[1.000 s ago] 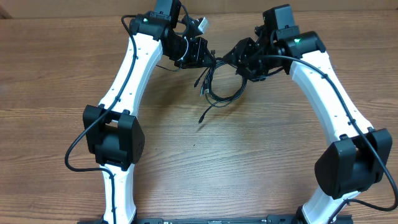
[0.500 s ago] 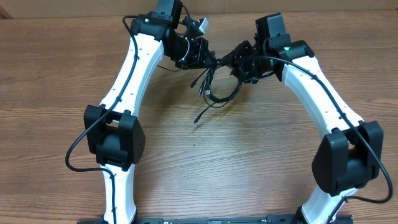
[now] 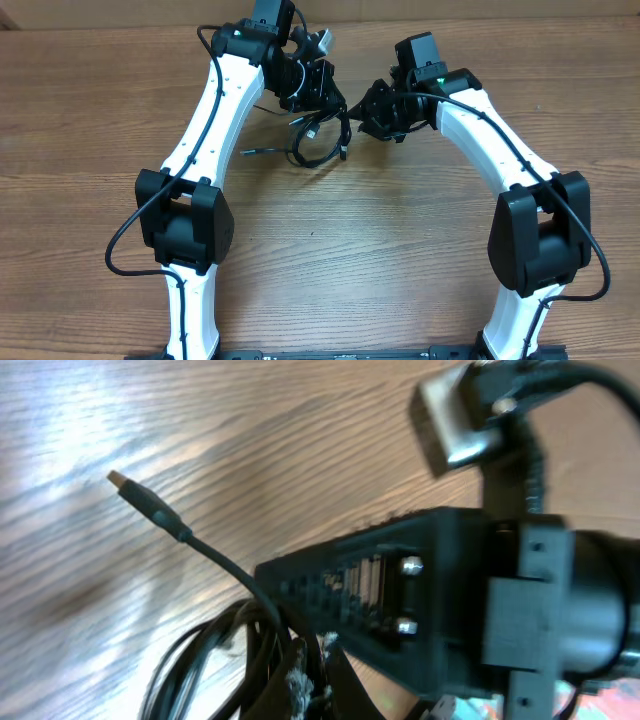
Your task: Untangle cables
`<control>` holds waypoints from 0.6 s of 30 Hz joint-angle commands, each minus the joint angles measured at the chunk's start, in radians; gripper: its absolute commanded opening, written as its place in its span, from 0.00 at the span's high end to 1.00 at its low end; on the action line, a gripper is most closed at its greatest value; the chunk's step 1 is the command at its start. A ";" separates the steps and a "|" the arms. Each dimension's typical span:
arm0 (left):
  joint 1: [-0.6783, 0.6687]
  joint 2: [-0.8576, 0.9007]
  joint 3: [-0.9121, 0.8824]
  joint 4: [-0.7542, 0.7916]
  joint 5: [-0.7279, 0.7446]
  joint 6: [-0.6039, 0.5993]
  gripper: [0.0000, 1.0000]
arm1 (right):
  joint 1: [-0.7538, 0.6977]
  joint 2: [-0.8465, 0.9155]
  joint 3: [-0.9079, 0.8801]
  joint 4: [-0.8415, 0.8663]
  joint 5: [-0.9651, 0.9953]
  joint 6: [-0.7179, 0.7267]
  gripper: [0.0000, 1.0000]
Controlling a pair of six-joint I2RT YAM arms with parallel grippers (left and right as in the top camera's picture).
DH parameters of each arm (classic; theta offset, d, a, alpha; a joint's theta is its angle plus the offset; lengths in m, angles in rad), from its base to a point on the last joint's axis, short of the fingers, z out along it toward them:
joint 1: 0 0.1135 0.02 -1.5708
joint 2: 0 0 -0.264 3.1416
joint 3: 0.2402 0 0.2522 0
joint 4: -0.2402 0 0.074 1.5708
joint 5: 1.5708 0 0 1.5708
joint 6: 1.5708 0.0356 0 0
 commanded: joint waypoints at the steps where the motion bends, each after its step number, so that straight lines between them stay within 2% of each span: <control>1: -0.010 -0.019 0.019 -0.054 -0.105 0.055 0.96 | -0.023 0.010 -0.006 -0.045 -0.061 -0.189 0.66; 3: -0.014 -0.014 0.010 -0.099 -0.230 0.071 0.96 | -0.030 0.010 -0.006 -0.091 -0.057 -0.240 0.66; 8: -0.014 -0.014 -0.061 -0.094 -0.276 0.081 0.96 | -0.051 0.010 -0.006 -0.172 -0.058 -0.342 0.62; 14: -0.019 -0.014 -0.145 -0.062 -0.407 0.018 0.96 | -0.052 0.010 -0.006 -0.240 -0.026 -0.395 0.58; 16: -0.019 -0.014 -0.152 -0.063 -0.436 0.016 0.91 | -0.052 0.010 -0.006 -0.253 -0.004 -0.395 0.57; 18: -0.020 -0.014 -0.152 -0.064 -0.453 0.015 0.81 | -0.052 0.010 -0.006 -0.256 -0.003 -0.395 0.54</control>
